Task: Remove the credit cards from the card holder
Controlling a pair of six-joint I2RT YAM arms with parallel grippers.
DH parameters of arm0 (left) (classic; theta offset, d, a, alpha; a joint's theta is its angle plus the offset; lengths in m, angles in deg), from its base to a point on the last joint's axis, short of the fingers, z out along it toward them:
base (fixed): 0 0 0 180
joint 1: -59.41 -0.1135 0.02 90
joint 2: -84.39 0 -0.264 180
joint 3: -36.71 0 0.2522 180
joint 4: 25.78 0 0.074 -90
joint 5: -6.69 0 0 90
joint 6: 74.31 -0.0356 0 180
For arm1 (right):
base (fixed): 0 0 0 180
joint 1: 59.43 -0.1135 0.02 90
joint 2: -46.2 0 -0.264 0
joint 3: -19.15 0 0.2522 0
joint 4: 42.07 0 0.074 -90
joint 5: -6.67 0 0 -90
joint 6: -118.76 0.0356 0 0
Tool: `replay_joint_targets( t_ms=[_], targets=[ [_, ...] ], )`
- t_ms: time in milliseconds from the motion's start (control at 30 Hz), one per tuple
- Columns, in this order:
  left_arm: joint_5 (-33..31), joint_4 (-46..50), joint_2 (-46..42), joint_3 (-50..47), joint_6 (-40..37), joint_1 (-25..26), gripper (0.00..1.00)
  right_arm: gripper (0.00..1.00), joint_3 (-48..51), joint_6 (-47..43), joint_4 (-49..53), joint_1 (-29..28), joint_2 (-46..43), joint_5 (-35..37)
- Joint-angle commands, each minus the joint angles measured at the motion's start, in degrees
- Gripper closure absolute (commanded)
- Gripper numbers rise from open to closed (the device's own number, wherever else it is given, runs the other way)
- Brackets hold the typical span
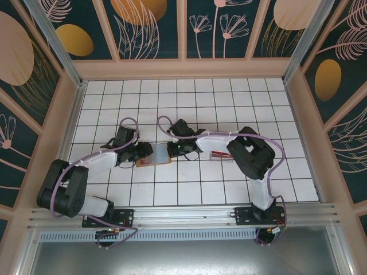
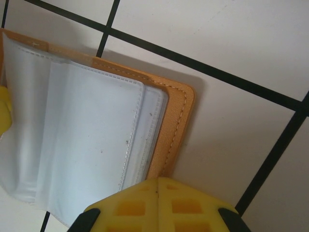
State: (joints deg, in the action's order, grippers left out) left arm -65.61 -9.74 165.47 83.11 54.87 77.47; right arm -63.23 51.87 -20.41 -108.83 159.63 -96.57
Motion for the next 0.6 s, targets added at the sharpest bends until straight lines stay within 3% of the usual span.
replay_joint_targets(
  t_ms=[0, 133, 567],
  targets=[
    [3.54, -2.0, 0.59, 0.32, -0.92, 0.24, 0.6, 1.0, -0.67, 0.7, 2.65, -1.07, 2.5, -0.92],
    [3.15, -1.79, 0.56, 0.44, -0.94, 0.22, 0.59, 1.0, -0.66, 0.7, 2.67, -1.07, 2.51, -0.78],
    [12.54, -10.19, 1.88, 1.63, 3.36, 3.94, 0.62, 1.0, 0.48, 1.62, 1.28, -0.11, 0.68, 0.23]
  ],
)
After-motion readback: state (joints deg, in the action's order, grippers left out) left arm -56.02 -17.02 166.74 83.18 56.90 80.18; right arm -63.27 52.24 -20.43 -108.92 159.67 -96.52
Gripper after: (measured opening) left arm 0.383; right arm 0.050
